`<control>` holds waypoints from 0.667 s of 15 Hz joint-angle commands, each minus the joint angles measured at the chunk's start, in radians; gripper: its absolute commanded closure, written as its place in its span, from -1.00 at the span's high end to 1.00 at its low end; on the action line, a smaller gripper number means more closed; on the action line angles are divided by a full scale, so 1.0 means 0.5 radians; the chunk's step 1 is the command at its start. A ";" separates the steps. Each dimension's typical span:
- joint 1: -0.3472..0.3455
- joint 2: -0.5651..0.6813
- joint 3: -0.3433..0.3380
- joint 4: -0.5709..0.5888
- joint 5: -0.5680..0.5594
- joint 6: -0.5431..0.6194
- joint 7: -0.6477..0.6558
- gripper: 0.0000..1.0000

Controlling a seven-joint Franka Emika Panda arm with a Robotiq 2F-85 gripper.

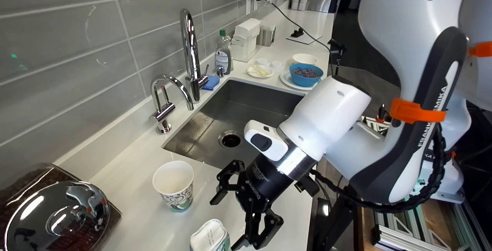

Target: Pick up the cup on the right and put it upside down

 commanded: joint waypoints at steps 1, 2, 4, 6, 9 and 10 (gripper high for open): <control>0.070 -0.320 0.037 -0.134 0.168 -0.390 0.101 1.00; 0.050 -0.370 0.075 -0.134 0.163 -0.483 0.176 1.00; 0.047 -0.471 0.142 -0.129 0.215 -0.653 0.306 1.00; 0.049 -0.566 0.189 -0.122 0.230 -0.793 0.385 1.00; 0.011 -0.662 0.291 -0.090 0.208 -1.004 0.593 1.00; 0.013 -0.708 0.306 -0.086 0.226 -1.096 0.650 1.00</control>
